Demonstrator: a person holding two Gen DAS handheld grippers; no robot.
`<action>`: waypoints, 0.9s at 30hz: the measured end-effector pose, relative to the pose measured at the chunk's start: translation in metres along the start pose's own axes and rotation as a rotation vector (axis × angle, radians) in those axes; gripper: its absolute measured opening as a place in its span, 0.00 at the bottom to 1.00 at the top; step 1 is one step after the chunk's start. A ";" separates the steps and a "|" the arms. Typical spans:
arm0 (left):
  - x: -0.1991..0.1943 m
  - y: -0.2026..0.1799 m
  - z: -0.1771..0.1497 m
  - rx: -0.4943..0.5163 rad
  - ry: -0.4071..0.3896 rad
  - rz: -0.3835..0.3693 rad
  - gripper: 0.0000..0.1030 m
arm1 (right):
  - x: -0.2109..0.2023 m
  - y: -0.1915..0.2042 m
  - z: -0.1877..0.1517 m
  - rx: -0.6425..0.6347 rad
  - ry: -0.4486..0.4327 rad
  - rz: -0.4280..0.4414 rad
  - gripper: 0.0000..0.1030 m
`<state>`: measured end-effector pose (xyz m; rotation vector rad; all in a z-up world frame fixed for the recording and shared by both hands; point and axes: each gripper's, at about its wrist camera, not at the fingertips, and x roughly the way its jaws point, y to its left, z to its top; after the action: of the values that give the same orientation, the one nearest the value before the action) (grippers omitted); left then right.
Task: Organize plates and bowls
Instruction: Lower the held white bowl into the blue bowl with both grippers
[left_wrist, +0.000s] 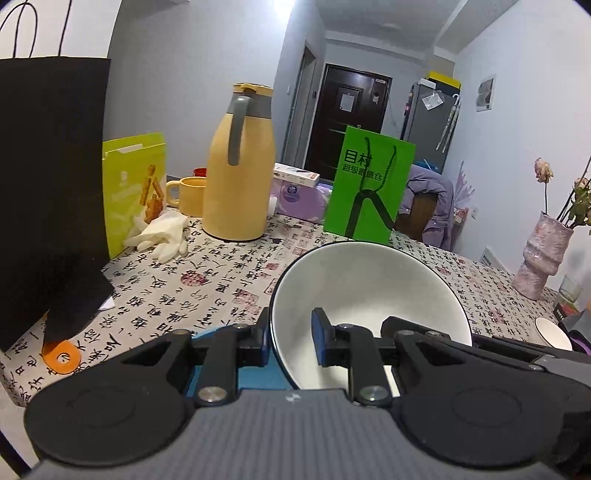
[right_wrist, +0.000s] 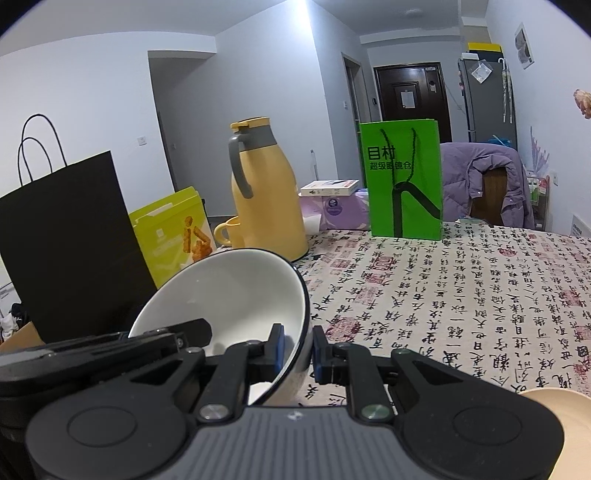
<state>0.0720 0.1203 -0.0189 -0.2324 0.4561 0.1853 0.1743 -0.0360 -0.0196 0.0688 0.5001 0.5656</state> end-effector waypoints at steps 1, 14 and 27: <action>0.000 0.002 0.000 -0.002 -0.001 0.001 0.21 | 0.000 0.002 0.000 -0.002 0.000 0.002 0.15; -0.002 0.021 -0.003 -0.021 0.007 0.021 0.21 | 0.010 0.020 -0.004 -0.017 0.016 0.021 0.15; 0.001 0.034 -0.007 -0.036 0.023 0.038 0.21 | 0.022 0.027 -0.006 -0.026 0.043 0.032 0.15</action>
<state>0.0628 0.1511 -0.0312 -0.2612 0.4803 0.2287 0.1741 -0.0014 -0.0295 0.0402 0.5336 0.6062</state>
